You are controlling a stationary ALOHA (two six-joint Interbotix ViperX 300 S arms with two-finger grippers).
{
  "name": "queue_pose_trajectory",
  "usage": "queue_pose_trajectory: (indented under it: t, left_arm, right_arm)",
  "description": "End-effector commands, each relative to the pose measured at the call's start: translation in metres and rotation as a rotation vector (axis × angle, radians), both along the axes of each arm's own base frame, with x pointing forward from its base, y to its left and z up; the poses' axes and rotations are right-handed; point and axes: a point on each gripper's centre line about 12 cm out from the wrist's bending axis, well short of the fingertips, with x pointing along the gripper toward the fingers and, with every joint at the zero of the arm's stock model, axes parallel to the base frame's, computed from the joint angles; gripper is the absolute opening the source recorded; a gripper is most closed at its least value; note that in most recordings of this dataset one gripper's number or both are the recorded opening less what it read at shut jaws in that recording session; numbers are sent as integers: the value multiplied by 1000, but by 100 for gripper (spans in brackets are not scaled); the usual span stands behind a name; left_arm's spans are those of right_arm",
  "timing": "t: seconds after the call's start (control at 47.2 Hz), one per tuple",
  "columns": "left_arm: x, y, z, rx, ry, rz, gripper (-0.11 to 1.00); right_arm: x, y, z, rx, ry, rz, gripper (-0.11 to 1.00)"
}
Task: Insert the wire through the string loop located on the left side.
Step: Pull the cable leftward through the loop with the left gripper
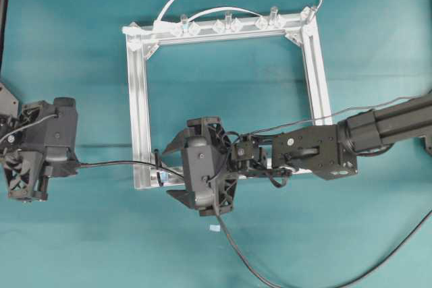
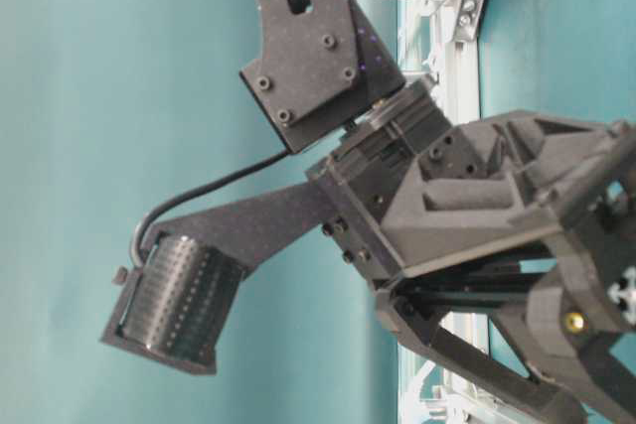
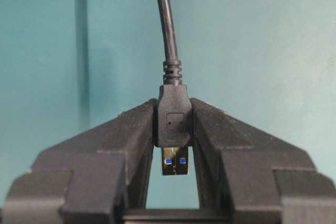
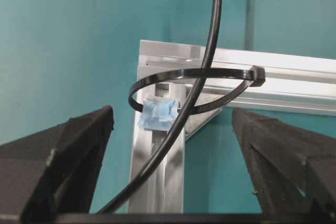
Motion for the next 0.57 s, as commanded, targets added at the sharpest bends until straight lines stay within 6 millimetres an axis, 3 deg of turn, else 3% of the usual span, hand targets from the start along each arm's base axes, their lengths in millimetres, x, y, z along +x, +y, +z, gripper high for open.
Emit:
queue_pose_trajectory:
  t: [0.0, 0.254, 0.445, 0.487, 0.551]
  left_arm:
    - [7, -3, 9, -11, -28, 0, 21]
    - [6, -3, 10, 2, -9, -7, 24]
    - [6, -2, 10, 9, -6, -14, 76]
    - [6, -2, 10, 9, -6, -14, 75]
    - [6, -2, 10, 9, -6, -14, 64]
  right_arm:
    - [3, 2, 21, 4, -49, 5, 93]
    - [3, 2, 21, 4, -50, 4, 93]
    - [3, 3, 21, 6, -50, 5, 93]
    - [3, 3, 22, 6, -52, 5, 93]
    - [3, 3, 22, 6, -53, 5, 93]
